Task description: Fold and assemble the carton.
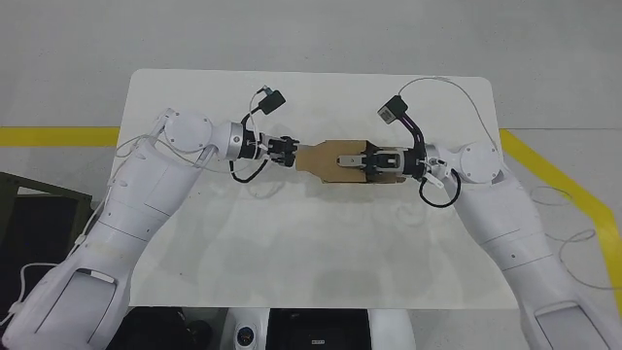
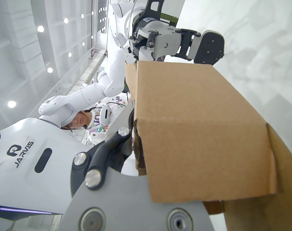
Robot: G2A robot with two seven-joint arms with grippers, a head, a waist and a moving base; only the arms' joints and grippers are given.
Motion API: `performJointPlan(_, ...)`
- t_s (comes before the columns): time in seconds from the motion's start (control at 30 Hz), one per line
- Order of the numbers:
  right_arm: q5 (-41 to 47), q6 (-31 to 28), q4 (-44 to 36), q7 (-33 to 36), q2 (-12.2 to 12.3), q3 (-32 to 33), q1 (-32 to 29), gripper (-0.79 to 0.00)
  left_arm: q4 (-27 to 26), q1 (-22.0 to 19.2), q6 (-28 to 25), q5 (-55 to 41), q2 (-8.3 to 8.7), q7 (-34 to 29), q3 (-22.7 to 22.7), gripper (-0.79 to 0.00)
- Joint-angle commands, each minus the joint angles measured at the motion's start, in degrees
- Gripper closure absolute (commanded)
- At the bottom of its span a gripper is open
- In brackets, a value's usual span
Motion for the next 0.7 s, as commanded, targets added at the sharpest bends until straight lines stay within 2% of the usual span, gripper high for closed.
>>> performJointPlan(0.0, 0.1, -0.1, 0.0, 0.2, -0.1, -0.4, 0.2, 0.000, 0.0, -0.1, 0.0, -0.1, -0.07, 0.0, 0.2, -0.785)
performJointPlan(0.37, 0.8, -0.8, 1.5, 0.5, -0.8, -2.0, 1.4, 0.000, 0.8, -1.0, -0.5, -0.5, -0.49, 0.2, 0.8, -0.785)
performJointPlan(0.67, -3.0, -0.8, 2.2, -1.7, 0.1, 1.1, 0.7, 0.000, 1.1, 0.4, -0.2, -0.7, 0.42, 0.8, -2.2, -0.785)
